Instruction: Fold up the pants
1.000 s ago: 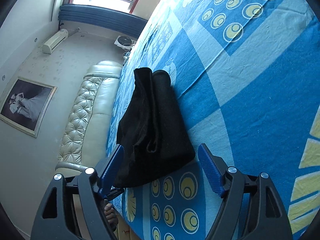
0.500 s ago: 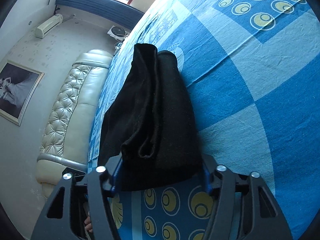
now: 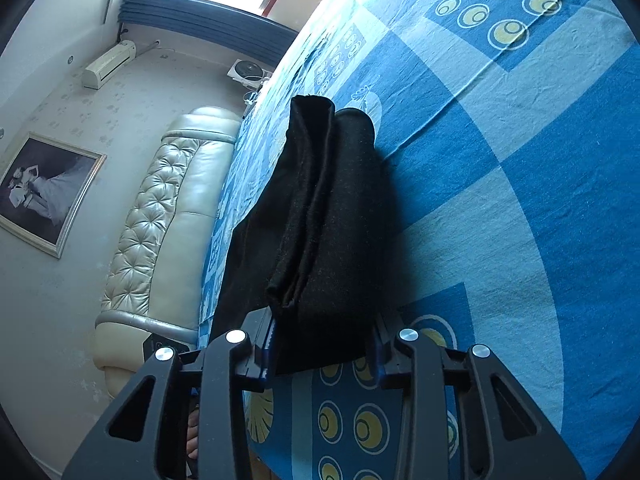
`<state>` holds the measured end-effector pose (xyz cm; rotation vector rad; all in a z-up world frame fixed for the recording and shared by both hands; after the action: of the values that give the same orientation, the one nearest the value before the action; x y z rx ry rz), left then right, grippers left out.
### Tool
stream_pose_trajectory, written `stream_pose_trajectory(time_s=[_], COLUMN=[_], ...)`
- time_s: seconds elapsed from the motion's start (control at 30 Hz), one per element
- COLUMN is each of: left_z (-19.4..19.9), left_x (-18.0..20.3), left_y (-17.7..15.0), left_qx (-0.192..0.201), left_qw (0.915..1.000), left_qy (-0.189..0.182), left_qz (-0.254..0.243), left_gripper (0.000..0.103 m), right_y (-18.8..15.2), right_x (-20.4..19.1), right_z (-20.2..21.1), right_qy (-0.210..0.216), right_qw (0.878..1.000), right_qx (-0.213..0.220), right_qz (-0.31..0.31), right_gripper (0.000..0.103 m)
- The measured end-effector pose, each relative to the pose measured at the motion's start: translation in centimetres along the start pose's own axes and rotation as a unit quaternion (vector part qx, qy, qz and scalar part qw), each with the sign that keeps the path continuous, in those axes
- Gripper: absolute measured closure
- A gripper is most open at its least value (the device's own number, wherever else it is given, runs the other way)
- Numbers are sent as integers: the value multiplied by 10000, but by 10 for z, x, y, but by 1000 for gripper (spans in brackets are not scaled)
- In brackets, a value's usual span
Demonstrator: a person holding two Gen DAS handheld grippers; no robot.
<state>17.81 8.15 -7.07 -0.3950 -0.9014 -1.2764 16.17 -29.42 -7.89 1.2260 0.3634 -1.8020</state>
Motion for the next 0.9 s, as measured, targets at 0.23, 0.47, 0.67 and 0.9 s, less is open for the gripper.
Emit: stream_pose_trajectory(time_s=[0.23,0.47,0.67,0.9], left_z=[12,15,21,15], left_x=[-12,-35,-31,-21], left_y=[-20,-18,-24,-25], left_qx=[-73,93,167,198], left_qw=[9999,9982,9963,9958], left_qy=[-92,-467,-797,-873], left_qz=[-19,368,279,168], left_gripper=[73,42,27,19], right_y=[-30,-28,-30,-32], right_x=[9,15,15,14], right_z=[12,13,16,15], right_qy=[5,103,180,137], right_qw=[10000,9998,9994,9994], right_qx=[-73,56,195,247], right_qz=[-43,-186,-216,-199], right_gripper=[66,43,38,35])
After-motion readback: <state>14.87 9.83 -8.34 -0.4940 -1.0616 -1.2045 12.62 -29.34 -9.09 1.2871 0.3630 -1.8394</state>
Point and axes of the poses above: each gripper's, at about its wrist camera, not at the fingertips, and z roughly against the way its jaws point, x to its right, y to its top, the point moved 1 cm from there along -z, roughly the way its jaws point
